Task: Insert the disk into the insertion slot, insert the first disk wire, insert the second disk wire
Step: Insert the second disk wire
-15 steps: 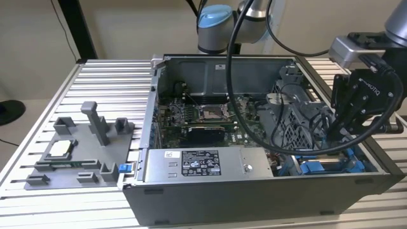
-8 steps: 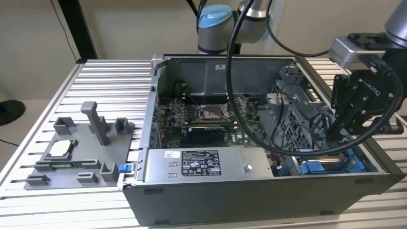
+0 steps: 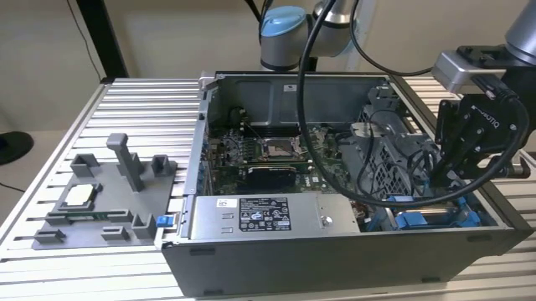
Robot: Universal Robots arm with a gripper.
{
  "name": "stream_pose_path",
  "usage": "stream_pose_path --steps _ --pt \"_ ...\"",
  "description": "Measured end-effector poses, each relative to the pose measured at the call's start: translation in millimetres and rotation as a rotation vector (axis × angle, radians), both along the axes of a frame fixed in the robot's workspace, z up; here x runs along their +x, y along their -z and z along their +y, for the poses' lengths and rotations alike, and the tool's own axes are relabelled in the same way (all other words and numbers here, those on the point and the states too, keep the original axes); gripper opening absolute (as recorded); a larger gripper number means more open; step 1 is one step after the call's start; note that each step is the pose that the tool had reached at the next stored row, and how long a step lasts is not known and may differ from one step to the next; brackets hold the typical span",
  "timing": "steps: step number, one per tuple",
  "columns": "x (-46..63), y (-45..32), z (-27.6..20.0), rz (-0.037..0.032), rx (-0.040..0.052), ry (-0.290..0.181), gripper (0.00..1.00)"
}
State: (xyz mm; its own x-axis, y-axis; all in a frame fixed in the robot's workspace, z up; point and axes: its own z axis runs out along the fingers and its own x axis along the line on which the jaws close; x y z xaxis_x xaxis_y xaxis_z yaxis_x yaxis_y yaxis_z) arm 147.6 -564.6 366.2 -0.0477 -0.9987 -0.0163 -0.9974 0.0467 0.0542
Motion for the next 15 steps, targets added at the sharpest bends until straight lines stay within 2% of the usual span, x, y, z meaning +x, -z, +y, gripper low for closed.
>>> stream_pose_path --steps 15 --pt "-0.1 9.9 -4.3 -0.0068 0.0014 0.0 0.0"
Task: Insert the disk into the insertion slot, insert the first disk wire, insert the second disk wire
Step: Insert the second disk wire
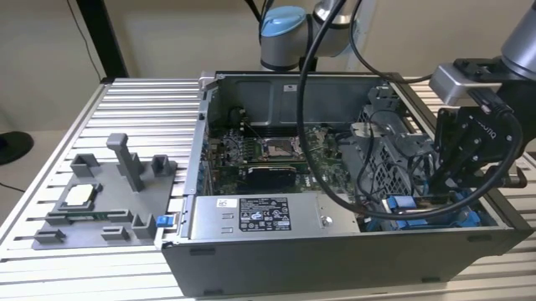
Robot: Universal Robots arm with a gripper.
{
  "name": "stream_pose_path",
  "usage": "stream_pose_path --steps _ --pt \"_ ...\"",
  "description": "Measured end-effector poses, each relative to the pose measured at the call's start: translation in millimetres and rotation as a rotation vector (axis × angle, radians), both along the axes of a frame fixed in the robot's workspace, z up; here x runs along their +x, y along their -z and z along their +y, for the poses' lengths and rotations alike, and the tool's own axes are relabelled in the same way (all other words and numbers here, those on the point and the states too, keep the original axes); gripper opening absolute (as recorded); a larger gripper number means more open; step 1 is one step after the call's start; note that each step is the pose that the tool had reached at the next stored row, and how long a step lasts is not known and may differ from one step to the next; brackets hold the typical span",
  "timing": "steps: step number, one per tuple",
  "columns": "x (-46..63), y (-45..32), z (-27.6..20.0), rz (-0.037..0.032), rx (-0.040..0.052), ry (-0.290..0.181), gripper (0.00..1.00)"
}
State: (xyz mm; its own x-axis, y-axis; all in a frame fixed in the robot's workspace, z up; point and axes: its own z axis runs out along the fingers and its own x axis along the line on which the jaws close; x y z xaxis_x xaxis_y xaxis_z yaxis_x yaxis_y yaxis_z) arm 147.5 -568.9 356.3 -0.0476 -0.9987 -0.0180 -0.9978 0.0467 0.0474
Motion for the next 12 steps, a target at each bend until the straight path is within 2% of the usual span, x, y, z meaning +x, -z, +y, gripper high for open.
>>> stream_pose_path --steps 12 --pt "0.0 6.0 -0.1 -0.0053 0.0021 0.0 0.0"
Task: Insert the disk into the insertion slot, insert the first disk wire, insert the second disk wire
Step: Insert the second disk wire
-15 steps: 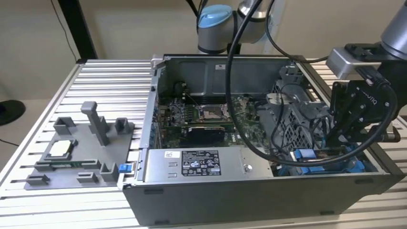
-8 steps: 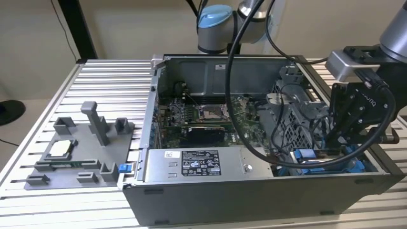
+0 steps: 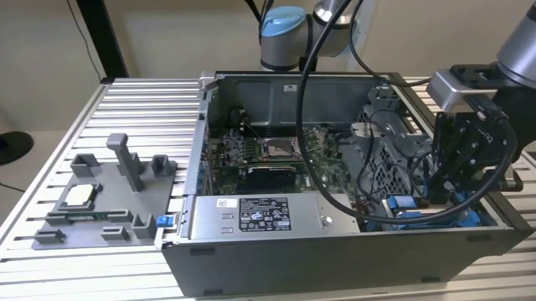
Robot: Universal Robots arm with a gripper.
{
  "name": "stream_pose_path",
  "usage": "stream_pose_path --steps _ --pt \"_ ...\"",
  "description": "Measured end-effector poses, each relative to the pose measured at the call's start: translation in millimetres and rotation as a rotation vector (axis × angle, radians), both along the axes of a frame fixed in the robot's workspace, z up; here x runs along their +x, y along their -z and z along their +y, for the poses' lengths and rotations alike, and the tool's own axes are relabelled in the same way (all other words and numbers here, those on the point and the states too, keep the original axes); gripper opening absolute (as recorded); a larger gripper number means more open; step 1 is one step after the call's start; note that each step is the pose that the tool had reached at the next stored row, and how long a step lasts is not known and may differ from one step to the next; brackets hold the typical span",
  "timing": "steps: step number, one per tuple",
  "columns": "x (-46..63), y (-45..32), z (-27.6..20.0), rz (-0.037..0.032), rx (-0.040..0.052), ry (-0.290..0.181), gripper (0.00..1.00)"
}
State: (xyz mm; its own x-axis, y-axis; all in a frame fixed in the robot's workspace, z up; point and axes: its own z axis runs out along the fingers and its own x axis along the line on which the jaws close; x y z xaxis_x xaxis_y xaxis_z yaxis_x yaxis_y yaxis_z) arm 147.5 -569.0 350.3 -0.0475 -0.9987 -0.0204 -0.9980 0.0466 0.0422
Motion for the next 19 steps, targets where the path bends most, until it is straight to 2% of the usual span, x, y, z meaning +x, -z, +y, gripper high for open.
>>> stream_pose_path --steps 6,9,19 --pt "0.0 2.1 0.2 -0.0024 0.0005 0.0 0.0" --pt "0.0 2.4 0.2 -0.0063 0.0009 0.0 0.0" --pt "-7.1 3.0 0.1 -0.0281 0.0017 0.0 0.0"
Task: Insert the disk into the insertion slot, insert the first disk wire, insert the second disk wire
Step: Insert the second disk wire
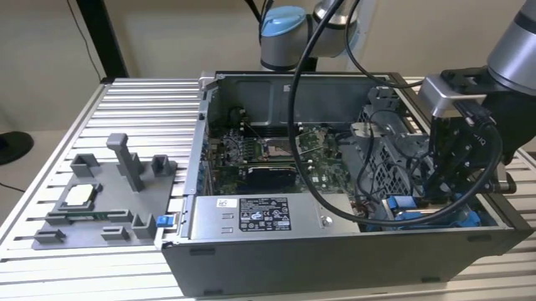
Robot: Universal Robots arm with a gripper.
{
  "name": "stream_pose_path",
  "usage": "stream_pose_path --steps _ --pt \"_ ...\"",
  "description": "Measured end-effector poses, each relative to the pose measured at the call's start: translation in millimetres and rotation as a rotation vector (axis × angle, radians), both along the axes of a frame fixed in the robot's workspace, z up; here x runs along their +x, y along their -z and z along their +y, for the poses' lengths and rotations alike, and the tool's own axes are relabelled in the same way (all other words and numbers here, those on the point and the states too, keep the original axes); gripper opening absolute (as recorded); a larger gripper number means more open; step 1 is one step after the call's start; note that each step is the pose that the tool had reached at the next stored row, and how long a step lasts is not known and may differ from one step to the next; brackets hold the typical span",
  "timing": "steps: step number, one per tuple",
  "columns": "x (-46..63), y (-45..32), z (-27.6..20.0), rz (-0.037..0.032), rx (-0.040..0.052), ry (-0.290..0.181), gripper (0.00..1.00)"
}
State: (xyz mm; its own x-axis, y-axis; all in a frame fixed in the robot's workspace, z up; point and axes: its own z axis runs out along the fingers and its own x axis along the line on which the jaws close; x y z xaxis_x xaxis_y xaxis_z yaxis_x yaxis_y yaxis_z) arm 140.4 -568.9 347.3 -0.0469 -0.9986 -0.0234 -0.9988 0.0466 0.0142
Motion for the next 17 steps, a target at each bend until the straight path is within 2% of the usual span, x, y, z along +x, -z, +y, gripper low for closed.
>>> stream_pose_path --steps 3,8,17 --pt "0.0 0.3 0.0 -0.0055 0.0001 0.0 0.0" --pt "0.0 1.8 0.1 -0.0093 0.0001 0.0 0.0" --pt "1.4 3.4 1.5 -0.0093 0.0002 0.0 0.0"
